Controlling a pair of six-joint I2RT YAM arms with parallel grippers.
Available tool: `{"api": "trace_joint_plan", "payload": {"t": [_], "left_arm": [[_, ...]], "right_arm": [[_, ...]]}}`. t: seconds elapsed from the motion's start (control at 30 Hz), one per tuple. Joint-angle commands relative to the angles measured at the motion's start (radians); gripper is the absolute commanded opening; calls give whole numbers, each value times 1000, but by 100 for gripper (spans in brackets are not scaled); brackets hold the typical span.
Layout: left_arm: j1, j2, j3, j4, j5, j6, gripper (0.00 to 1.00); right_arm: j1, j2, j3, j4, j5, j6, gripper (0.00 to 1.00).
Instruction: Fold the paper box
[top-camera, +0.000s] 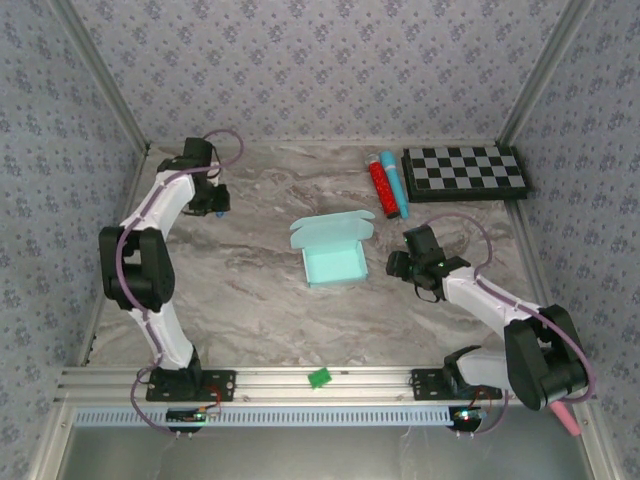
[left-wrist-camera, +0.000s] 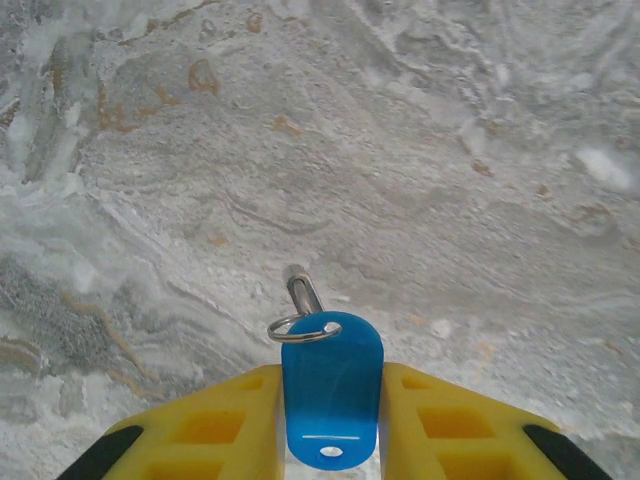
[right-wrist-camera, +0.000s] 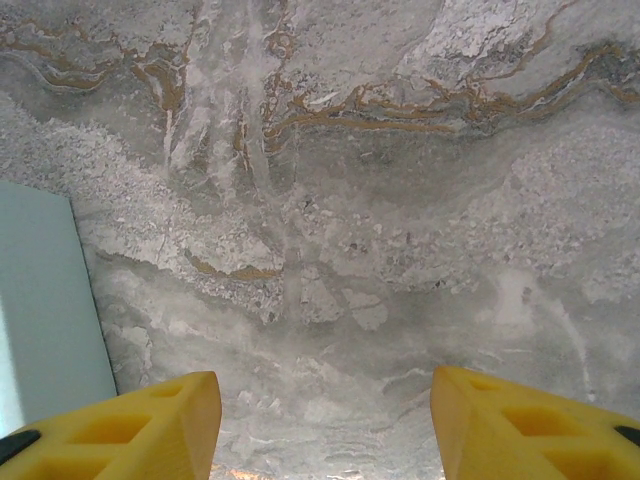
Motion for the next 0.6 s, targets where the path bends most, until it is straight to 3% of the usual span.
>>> {"api": "trace_joint_plan", "payload": {"t": [0.0, 0.57], "left_arm": [[-31, -81, -30, -17, -10, -28, 27], [-261, -382, -297, -49, -85, -144, 27]], "right_arm": [[7, 4, 3, 0, -1, 9, 59], [15, -41, -7, -16, -3, -1, 59]]}}
